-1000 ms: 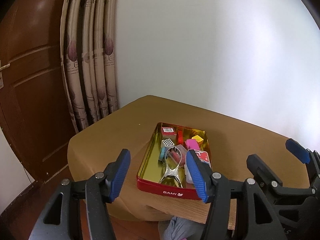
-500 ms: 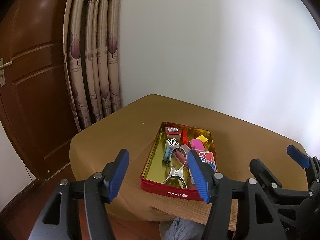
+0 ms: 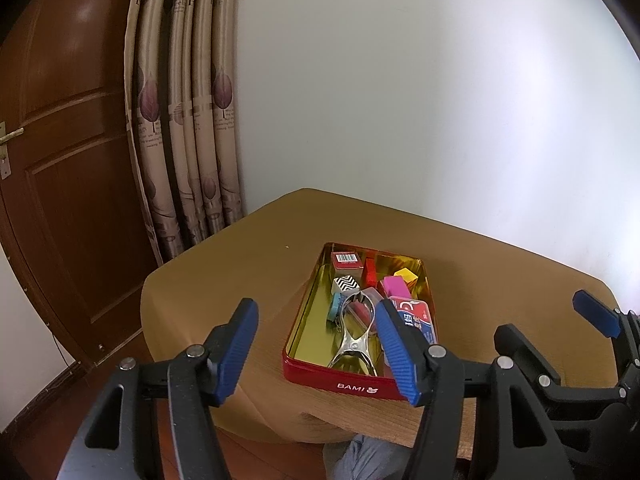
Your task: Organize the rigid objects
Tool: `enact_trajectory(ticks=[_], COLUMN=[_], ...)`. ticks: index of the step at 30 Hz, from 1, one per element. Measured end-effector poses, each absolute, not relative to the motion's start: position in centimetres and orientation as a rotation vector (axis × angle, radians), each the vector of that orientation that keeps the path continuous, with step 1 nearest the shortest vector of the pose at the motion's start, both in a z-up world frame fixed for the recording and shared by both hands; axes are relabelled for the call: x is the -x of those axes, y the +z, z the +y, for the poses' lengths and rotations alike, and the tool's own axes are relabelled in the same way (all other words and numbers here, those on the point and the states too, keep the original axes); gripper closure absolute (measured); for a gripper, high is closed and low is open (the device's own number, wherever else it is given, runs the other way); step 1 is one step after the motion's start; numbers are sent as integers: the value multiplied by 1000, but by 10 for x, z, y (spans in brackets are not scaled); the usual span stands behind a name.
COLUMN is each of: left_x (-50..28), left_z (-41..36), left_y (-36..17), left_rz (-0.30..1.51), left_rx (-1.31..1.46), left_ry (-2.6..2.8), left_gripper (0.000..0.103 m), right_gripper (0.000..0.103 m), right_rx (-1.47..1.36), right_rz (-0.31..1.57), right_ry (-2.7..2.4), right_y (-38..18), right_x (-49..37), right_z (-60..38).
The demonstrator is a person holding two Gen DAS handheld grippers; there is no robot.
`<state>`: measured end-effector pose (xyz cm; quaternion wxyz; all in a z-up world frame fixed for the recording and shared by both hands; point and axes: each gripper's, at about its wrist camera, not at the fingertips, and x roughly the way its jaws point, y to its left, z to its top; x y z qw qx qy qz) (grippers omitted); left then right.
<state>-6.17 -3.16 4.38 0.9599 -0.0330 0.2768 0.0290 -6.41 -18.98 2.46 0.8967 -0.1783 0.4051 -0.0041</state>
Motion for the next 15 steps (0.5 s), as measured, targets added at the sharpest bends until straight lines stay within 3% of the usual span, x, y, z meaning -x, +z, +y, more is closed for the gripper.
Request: enact_trajectory(ticks=[15], left_x=[58], left_z=[-32], left_y=[41], left_rz=[575], left_rx=[58], left_ry=[55], left_gripper=[37], right_gripper=[1], right_rx=[370], right_rz=[845], right_ry=[-8], right_y=[23], right_x=[66], right_z=[-188])
